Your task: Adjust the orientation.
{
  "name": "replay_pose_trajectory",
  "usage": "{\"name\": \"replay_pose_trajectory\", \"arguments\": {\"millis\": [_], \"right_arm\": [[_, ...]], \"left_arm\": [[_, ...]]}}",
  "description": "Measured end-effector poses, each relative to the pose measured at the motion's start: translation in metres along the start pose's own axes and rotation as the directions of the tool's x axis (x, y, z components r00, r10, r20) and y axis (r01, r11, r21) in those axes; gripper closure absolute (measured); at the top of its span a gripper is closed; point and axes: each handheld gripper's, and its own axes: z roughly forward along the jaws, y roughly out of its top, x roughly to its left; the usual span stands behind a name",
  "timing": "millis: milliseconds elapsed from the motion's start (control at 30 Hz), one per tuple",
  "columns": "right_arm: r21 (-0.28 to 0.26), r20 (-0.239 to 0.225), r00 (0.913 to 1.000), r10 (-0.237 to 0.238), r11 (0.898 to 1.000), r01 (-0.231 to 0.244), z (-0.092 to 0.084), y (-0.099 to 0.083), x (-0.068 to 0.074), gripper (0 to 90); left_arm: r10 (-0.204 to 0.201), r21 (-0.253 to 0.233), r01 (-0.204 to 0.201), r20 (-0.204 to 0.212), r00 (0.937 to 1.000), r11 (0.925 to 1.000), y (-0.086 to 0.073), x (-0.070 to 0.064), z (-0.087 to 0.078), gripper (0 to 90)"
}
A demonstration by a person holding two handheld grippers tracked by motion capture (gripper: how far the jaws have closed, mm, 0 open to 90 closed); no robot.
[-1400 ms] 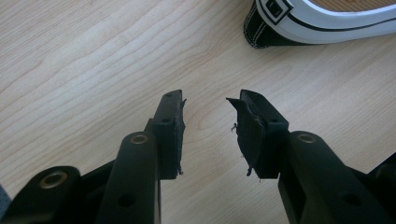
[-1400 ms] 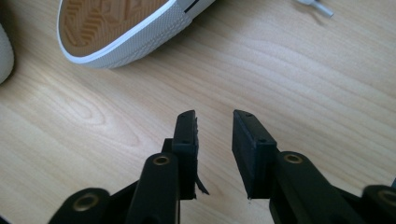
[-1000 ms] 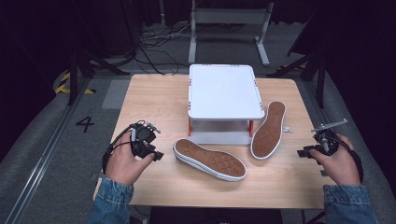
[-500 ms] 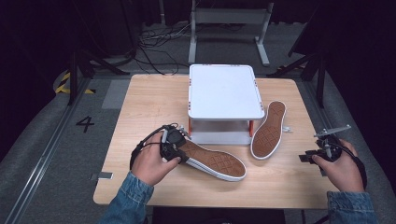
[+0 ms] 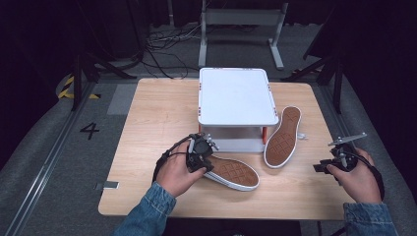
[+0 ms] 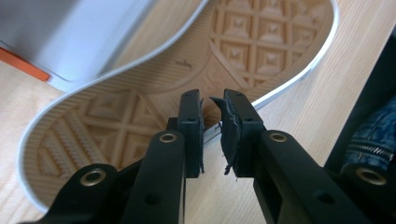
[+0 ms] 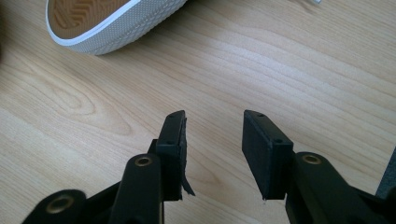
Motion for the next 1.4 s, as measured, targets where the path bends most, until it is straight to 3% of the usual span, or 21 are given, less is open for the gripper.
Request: {"name": "replay_pose_trajectory", "arguments": {"millis": [67, 100, 133, 200, 233, 300, 433, 500, 600, 733, 833, 867, 900, 933, 967, 1067, 1233, 1400], "right_arm": [[-0.002, 0.000, 1.0000, -0.001, 1.000, 0.001, 0.000, 0.000, 0.000, 62.0], [-0.001, 0.000, 1.0000, -0.002, 1.000, 0.002, 0.000, 0.001, 0.000, 62.0], [-0.001, 0.000, 1.0000, -0.002, 1.000, 0.002, 0.000, 0.001, 0.000, 62.0], [-0.003, -0.001, 1.0000, -0.004, 1.000, 0.004, 0.001, 0.002, 0.000, 61.9], [-0.003, -0.001, 1.0000, -0.004, 1.000, 0.004, 0.001, 0.002, 0.000, 61.9], [-0.002, -0.003, 0.9999, -0.010, 1.000, 0.010, 0.001, 0.004, 0.000, 61.9], [-0.003, -0.006, 0.9998, -0.017, 1.000, 0.017, 0.003, 0.007, 0.002, 61.8], [-0.003, -0.006, 0.9997, -0.022, 1.000, 0.022, 0.005, 0.009, 0.003, 61.7], [-0.006, -0.011, 0.9995, -0.029, 1.000, 0.029, 0.004, 0.009, 0.003, 61.4], [-0.014, 0.000, 0.9997, -0.024, 1.000, 0.024, 0.001, 0.007, 0.001, 59.7], [-0.031, 0.018, 0.9993, -0.034, 0.999, 0.034, 0.000, 0.006, 0.001, 56.2], [-0.030, 0.022, 0.9991, -0.036, 0.999, 0.036, 0.000, 0.005, 0.001, 55.8], [-0.031, 0.022, 0.9991, -0.037, 0.999, 0.038, 0.000, 0.004, 0.002, 55.1], [-0.030, 0.024, 0.9990, -0.037, 0.999, 0.038, 0.000, 0.003, 0.002, 54.6], [-0.033, 0.025, 0.9991, -0.034, 0.999, 0.035, 0.000, 0.001, 0.002, 54.4], [-0.030, 0.031, 0.9990, -0.031, 0.999, 0.032, 0.000, -0.002, 0.000, 53.4], [-0.028, 0.036, 0.9990, -0.026, 0.999, 0.027, 0.000, -0.009, 0.000, 51.9], [-0.024, 0.034, 0.9991, -0.024, 0.999, 0.025, -0.001, -0.013, -0.001, 51.6]], "left_arm": [[-0.010, 0.019, 0.009, 0.022, 0.9997, 0.9998, -0.002, 0.000, 0.001, 80.6], [-0.009, 0.059, 0.007, 0.034, 0.9994, 0.9982, -0.005, -0.004, 0.004, 81.8], [-0.009, 0.059, 0.007, 0.034, 0.9994, 0.9982, -0.005, -0.004, 0.004, 81.6], [0.007, 0.148, -0.017, 0.070, 0.9975, 0.9888, -0.011, -0.011, 0.014, 80.3], [0.007, 0.148, -0.017, 0.070, 0.9975, 0.9888, -0.011, -0.011, 0.014, 79.2], [0.002, 0.205, -0.018, 0.080, 0.9968, 0.9785, -0.016, -0.014, 0.023, 80.4], [-0.025, 0.144, 0.011, 0.094, 0.9953, 0.9896, -0.021, -0.013, 0.022, 76.3], [-0.019, 0.142, 0.004, 0.103, 0.9945, 0.9899, -0.020, -0.014, 0.021, 70.2], [0.002, 0.125, -0.011, 0.066, 0.9978, 0.9921, -0.019, -0.017, 0.012, 61.4], [0.056, 0.045, -0.057, 0.026, 0.9981, 0.9973, -0.013, -0.020, -0.010, 48.7], [0.137, -0.019, -0.137, -0.029, 0.9902, 0.9903, -0.006, -0.016, -0.011, 37.0], [0.157, -0.018, -0.158, -0.041, 0.9867, 0.9872, -0.003, -0.014, -0.007, 33.0], [0.150, 0.001, -0.150, -0.027, 0.9884, 0.9887, -0.001, -0.011, -0.003, 31.6], [0.122, 0.054, -0.122, -0.004, 0.9925, 0.9911, 0.003, -0.009, 0.004, 29.9], [0.128, 0.079, -0.126, -0.009, 0.9918, 0.9888, 0.006, -0.008, 0.009, 29.8], [0.137, 0.078, -0.137, 0.004, 0.9905, 0.9875, 0.012, -0.003, 0.018, 26.6], [0.143, 0.131, -0.143, 0.006, 0.9897, 0.9810, 0.017, 0.001, 0.033, 14.2], [0.149, 0.131, -0.151, 0.027, 0.9884, 0.9798, 0.017, 0.003, 0.034, 14.9]]}}
